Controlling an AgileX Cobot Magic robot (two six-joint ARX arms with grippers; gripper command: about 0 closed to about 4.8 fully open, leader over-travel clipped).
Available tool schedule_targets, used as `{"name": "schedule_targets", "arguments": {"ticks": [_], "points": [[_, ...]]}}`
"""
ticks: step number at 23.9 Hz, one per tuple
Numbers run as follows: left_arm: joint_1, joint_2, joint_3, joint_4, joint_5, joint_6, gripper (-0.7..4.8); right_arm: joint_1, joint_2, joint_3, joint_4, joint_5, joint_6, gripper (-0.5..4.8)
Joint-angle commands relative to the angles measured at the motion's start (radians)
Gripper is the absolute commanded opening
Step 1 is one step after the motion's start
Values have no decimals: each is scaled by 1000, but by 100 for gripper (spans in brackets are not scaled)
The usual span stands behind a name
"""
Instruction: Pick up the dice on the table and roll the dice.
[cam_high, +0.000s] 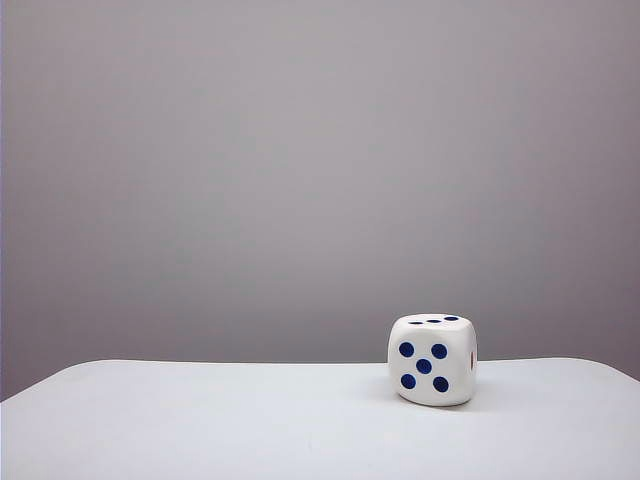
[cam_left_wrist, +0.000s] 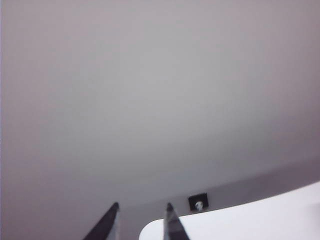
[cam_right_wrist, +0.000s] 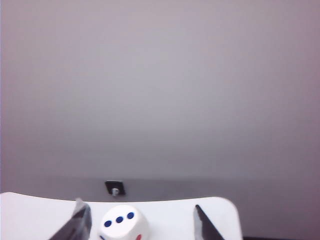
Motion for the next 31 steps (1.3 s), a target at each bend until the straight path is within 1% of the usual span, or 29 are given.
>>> {"name": "schedule_targets", "arguments": {"ticks": [1,2,5,8,9,12,15,19,20,21,22,24,26,28,31], "points": [[1,-117,-122,115,-38,-100,67,-1,-30,-118,132,5,62,260],[0,-170,-172,146,-52,-121,64,0,-39,-169,172,4,65,260],[0,-245,-236,158,-96,-144,60,0,-67,-250,245,0,96,260],[-1,-303,-301,152,-93,-147,57,0,-125,-342,329,3,110,260],[-1,-302,-313,118,-92,-150,57,0,-156,-381,353,9,111,259],[0,-302,-344,109,-92,-167,57,0,-210,-433,362,19,111,258],[0,-302,-380,114,-92,-167,57,0,-269,-492,367,26,110,198],[0,-302,-447,152,-92,-167,46,0,-306,-566,374,28,110,194],[0,-303,-465,163,-92,-167,46,-1,-306,-581,374,30,110,172],[0,-303,-509,198,-92,-167,21,0,-306,-607,377,32,110,109],[0,-303,-526,200,-93,-166,12,-1,-306,-624,386,34,110,90],[0,-303,-561,204,-93,-166,12,-1,-306,-648,397,55,110,69],[0,-303,-599,203,-93,-160,12,-1,-306,-678,403,79,110,14],[0,-303,-624,205,-93,-157,12,-1,-307,-694,384,86,103,8],[0,-303,-641,206,-93,-154,13,-1,-306,-694,365,87,58,10]]}}
